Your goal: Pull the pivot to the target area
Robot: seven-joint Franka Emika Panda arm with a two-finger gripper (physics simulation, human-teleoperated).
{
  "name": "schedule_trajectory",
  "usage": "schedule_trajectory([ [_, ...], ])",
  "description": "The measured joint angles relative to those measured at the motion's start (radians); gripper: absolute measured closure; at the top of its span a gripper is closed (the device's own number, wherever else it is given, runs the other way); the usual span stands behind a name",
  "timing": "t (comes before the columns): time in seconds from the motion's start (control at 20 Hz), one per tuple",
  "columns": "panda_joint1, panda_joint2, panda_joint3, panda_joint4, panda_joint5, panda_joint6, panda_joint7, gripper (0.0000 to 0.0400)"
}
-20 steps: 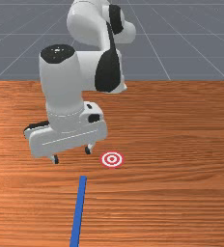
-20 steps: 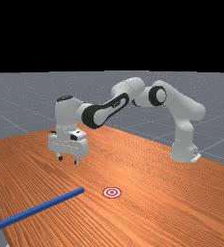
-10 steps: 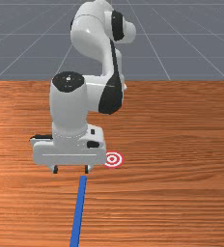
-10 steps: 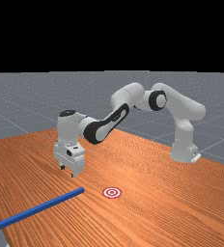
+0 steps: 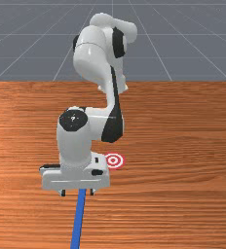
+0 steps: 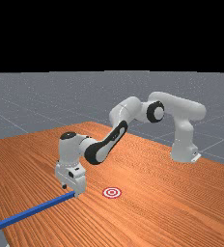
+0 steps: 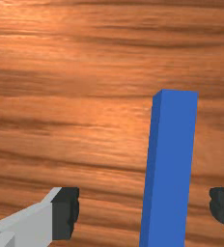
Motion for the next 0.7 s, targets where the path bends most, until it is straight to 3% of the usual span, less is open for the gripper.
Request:
schedule_trajectory([
  [0.05,0.022,0.044,-0.033,0.061,-0.026,0.008,0.028,0.0],
  [0.1,0.009,0.059,-0.003,0.08,0.001,-0.001,-0.002,0.0009],
  [0.45,0.009,0.083,-0.003,0.11,0.001,0.045,-0.017,0.0],
  [0.5,0.038,0.147,-0.032,0.242,-0.016,-0.035,-0.005,0.0],
  [0.7,0.039,0.166,-0.031,0.276,-0.01,-0.045,-0.012,0.0],
])
